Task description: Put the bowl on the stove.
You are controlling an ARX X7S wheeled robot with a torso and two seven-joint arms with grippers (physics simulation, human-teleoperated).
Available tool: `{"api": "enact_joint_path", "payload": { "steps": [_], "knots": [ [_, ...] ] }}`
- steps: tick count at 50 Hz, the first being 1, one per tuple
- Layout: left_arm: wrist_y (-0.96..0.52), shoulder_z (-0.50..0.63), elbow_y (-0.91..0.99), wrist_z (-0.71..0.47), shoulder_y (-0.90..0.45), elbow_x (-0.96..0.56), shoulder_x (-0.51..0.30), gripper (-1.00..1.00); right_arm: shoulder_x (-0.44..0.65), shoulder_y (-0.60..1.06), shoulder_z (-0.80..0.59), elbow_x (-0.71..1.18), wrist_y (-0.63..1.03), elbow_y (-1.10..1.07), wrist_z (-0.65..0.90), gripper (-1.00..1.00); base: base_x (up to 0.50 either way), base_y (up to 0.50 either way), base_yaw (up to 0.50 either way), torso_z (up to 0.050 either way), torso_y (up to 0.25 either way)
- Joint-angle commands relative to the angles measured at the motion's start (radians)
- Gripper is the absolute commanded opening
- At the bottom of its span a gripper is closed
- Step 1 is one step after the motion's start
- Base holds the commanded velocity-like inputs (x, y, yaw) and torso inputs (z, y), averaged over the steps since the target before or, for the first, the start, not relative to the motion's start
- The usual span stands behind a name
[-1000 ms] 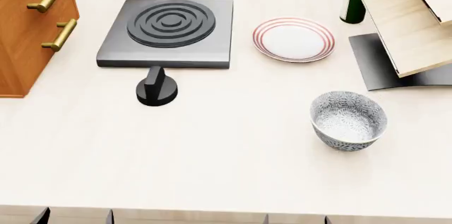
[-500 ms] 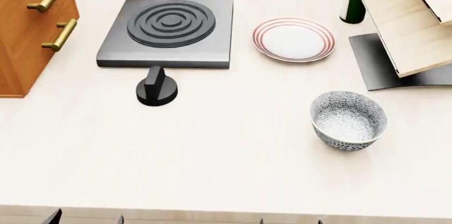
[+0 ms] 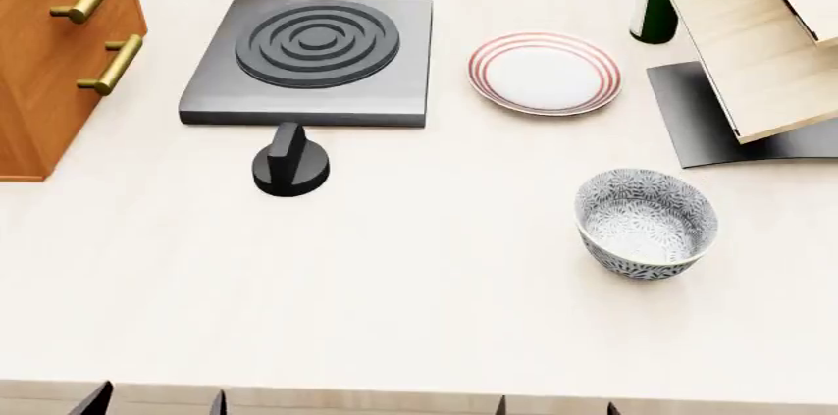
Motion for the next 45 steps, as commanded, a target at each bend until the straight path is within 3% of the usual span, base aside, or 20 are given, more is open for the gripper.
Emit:
{"api": "enact_joint_path", "payload": {
  "steps": [1, 10, 13, 15, 17, 19, 24, 25, 27, 31, 38, 45],
  "knots": [
    [-0.052, -0.005, 0.075, -0.021, -0.018, -0.030, -0.028, 1.00, 0.047, 0.017, 0.042, 0.054, 0.129, -0.164, 0.045, 1.00, 0.00, 0.00, 0.00, 0.000, 0.000],
    [-0.185, -0.052, 0.362, -0.059, -0.053, -0.091, -0.077, 1.00, 0.256, 0.074, 0.178, 0.143, 0.438, -0.575, 0.055, 1.00, 0.00, 0.00, 0.00, 0.000, 0.000],
    [-0.183, -0.096, 0.463, -0.072, -0.072, -0.141, -0.079, 1.00, 0.320, 0.071, 0.352, 0.255, 0.541, -0.663, 0.050, 1.00, 0.00, 0.00, 0.00, 0.000, 0.000],
    [-0.089, -0.127, 0.517, -0.033, -0.068, -0.194, -0.076, 1.00, 0.355, 0.048, 0.435, 0.281, 0.567, -0.687, 0.048, 1.00, 0.00, 0.00, 0.00, 0.000, 0.000],
    [0.102, -0.156, 0.559, 0.057, -0.035, -0.246, -0.067, 1.00, 0.366, 0.013, 0.587, 0.387, 0.608, -0.698, 0.020, 1.00, 0.00, 0.00, 0.00, 0.000, 0.000],
    [0.201, -0.198, 0.595, 0.056, -0.031, -0.265, -0.042, 1.00, 0.379, -0.028, 0.736, 0.489, 0.650, -0.691, -0.010, 1.00, 0.00, 0.00, 0.00, 0.000, 0.000],
    [0.256, -0.231, 0.704, 0.045, -0.024, -0.327, -0.051, 1.00, 0.417, -0.134, 0.977, 0.600, 0.674, -0.673, -0.106, 1.00, 0.00, 0.00, 0.00, 0.000, 0.000],
    [0.262, -0.245, 0.734, 0.031, -0.027, -0.328, -0.052, 1.00, 0.429, -0.186, 1.062, 0.677, 0.686, -0.680, -0.181, 1.00, 0.00, 0.00, 0.00, 0.000, 0.000],
    [0.258, -0.255, 0.757, 0.014, -0.033, -0.335, -0.056, 1.00, 0.442, -0.254, 1.075, 0.609, 0.643, -0.695, -0.230, 1.00, 0.00, 0.00, 0.00, 0.000, 0.000],
    [0.230, -0.294, 0.831, -0.038, -0.056, -0.371, -0.087, 1.00, 0.452, -0.390, 1.223, 0.691, 0.627, -0.699, -0.417, 1.00, 0.00, 0.00, 0.00, 0.000, 0.000],
    [0.220, -0.311, 0.864, -0.067, -0.074, -0.394, -0.108, 1.00, 0.442, -0.458, 1.363, 0.774, 0.657, -0.680, -0.475, 1.00, 0.00, 0.00, 0.00, 0.000, 0.000],
    [0.246, -0.305, 0.832, -0.060, -0.068, -0.388, -0.097, 1.00, 0.410, -0.465, 1.350, 0.731, 0.626, -0.660, -0.498, 1.00, 0.00, 0.00, 0.00, 0.000, 0.000]
  ]
}}
